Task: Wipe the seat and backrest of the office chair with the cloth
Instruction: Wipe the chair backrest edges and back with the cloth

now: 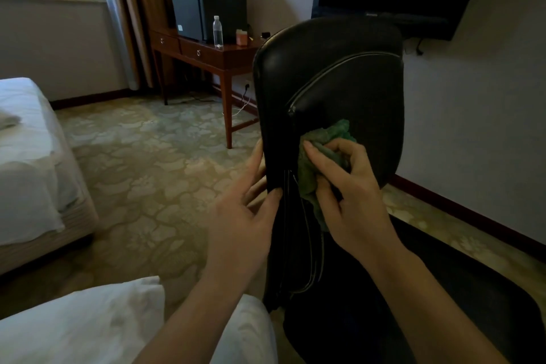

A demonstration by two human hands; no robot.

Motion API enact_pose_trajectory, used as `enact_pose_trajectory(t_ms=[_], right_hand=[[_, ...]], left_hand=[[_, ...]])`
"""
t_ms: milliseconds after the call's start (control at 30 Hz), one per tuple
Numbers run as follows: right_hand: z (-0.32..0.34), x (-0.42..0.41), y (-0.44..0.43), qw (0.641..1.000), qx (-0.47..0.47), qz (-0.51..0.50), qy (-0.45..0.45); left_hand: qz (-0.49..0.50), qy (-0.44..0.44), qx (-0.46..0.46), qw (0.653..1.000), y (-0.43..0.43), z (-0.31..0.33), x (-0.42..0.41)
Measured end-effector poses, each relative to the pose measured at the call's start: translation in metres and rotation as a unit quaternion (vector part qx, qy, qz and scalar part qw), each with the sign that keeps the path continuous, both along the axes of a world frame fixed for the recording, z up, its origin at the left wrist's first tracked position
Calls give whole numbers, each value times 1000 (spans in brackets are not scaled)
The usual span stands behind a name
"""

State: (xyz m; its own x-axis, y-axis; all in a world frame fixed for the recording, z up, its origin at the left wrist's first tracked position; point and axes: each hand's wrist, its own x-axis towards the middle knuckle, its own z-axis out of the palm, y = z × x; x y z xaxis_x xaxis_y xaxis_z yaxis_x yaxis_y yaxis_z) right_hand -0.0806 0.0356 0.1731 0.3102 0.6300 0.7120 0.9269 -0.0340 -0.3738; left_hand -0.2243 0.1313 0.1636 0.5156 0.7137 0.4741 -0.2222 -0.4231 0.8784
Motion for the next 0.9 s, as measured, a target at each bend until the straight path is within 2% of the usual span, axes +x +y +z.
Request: enact_pose_trajectory(t_ms=[200,667,900], right_hand=[[29,-5,5,998,15,-31,-45],[49,2,14,1000,-3,15,-7],[10,3,7,1000,11,18,6]], left_hand=[[25,8,0,1000,-8,2,1],[7,-3,-11,1000,-4,-4,4],[-21,-28,-33,999,5,-13,4]])
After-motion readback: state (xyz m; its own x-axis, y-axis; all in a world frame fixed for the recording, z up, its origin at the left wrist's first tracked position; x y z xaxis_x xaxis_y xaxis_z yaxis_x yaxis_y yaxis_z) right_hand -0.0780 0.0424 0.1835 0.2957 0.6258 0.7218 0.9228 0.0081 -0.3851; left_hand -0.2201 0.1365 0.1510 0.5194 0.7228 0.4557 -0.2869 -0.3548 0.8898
